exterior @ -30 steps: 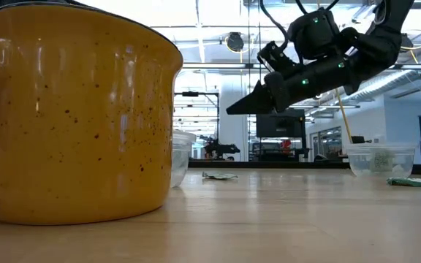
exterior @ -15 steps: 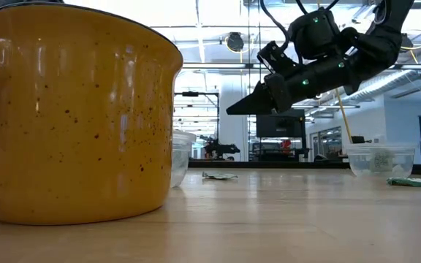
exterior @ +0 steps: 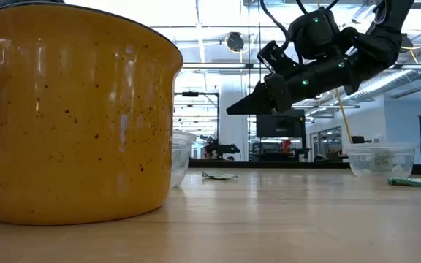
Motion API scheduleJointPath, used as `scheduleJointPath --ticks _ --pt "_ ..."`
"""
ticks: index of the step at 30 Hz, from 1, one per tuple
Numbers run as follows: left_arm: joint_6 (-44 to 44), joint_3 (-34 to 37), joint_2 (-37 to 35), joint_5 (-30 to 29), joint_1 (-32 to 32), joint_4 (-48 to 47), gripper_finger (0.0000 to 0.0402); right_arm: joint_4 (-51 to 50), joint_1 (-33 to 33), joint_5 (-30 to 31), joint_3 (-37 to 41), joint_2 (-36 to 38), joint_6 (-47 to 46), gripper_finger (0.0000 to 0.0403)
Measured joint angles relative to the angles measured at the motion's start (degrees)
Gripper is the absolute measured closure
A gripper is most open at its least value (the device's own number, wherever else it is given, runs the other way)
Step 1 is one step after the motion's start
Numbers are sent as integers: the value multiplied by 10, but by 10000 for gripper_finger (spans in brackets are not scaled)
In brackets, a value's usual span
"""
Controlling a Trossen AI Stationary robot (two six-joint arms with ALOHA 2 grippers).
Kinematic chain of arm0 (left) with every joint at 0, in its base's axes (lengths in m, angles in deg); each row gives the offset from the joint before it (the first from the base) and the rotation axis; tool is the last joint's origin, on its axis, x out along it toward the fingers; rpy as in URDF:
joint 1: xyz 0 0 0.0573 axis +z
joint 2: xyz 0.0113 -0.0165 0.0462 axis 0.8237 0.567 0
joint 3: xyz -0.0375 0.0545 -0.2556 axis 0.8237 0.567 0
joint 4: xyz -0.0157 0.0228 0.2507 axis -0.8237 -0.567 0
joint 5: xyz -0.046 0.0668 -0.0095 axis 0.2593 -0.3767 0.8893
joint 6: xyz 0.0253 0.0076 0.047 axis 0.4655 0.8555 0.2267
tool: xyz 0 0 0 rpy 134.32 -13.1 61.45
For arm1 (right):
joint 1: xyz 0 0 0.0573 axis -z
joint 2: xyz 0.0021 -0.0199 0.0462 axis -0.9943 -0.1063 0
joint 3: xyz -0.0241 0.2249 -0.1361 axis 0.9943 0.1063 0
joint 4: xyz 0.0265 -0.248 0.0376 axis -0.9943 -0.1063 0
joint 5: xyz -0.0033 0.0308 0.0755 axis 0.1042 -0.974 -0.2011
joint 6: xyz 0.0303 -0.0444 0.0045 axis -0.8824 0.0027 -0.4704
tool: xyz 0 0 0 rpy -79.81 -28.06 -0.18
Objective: Pick and place items into bin
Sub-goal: Put the stevia packet into the left transparent bin, then put the stevia packet into the right transparent bin
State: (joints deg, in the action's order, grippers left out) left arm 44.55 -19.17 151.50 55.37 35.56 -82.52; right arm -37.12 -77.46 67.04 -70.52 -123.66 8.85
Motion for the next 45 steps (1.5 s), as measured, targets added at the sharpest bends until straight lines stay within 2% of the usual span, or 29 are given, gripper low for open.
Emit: scheduleJointPath --ticks 6,9,12,17,20,25,30,39,45 --pt "81 -41 -62 -27 1 -15 396 2 0 0 0 0 0 261" --pt "106 -68 -101 -74 1 -49 393 5 0 0 0 0 0 261" --pt "124 -83 -129 -112 2 -26 388 6 0 0 0 0 3 261" --pt "168 -87 -112 -28 16 66 397 7 0 0 0 0 12 261" --pt "183 -86 -71 -23 26 100 391 10 0 0 0 1 12 261" --pt "222 -86 18 43 48 187 392 18 0 0 0 1 9 261" --pt "231 -86 58 44 67 205 393 13 0 -3 0 1 8 261" --pt "218 -86 61 49 86 204 312 -20 -1 -156 0 0 -56 261" --pt "239 -86 60 45 96 208 274 -20 -35 -161 0 -37 -77 259"
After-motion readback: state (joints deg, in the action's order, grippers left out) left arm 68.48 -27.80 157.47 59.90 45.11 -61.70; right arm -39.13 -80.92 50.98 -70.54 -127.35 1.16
